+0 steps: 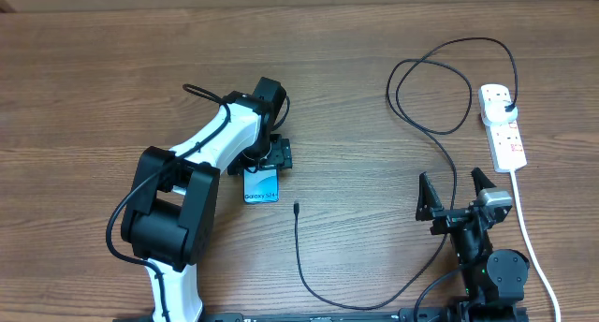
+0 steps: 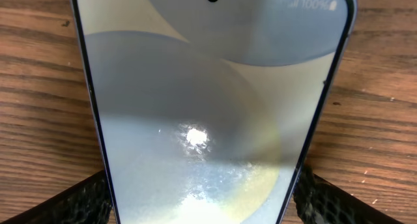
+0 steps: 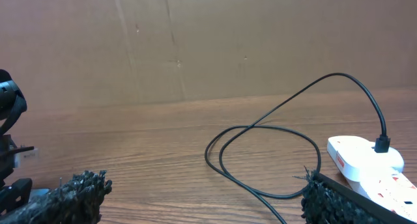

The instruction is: Plug charger to phone and switch on socket

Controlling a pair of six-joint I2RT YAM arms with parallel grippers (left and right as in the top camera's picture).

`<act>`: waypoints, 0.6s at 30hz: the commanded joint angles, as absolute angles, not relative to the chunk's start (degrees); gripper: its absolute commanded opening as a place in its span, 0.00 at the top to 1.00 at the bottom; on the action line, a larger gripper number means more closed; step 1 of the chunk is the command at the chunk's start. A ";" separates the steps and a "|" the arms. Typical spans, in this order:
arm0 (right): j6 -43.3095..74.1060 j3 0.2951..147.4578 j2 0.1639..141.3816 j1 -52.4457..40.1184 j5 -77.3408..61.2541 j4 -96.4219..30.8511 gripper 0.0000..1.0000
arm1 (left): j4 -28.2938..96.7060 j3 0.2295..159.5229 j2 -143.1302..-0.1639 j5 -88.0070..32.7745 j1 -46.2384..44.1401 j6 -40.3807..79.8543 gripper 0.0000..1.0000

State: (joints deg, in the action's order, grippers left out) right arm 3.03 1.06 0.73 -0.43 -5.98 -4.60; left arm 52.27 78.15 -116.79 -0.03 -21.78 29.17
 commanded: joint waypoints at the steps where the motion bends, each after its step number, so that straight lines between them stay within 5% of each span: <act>1: 3.31 0.45 0.14 -0.62 -5.65 -4.38 0.00 | 51.72 75.94 -118.78 0.60 -22.15 28.32 0.10; 18: 3.31 0.45 0.14 -0.62 -5.65 -4.38 0.00 | 51.79 75.94 -118.78 0.60 -22.15 28.32 0.14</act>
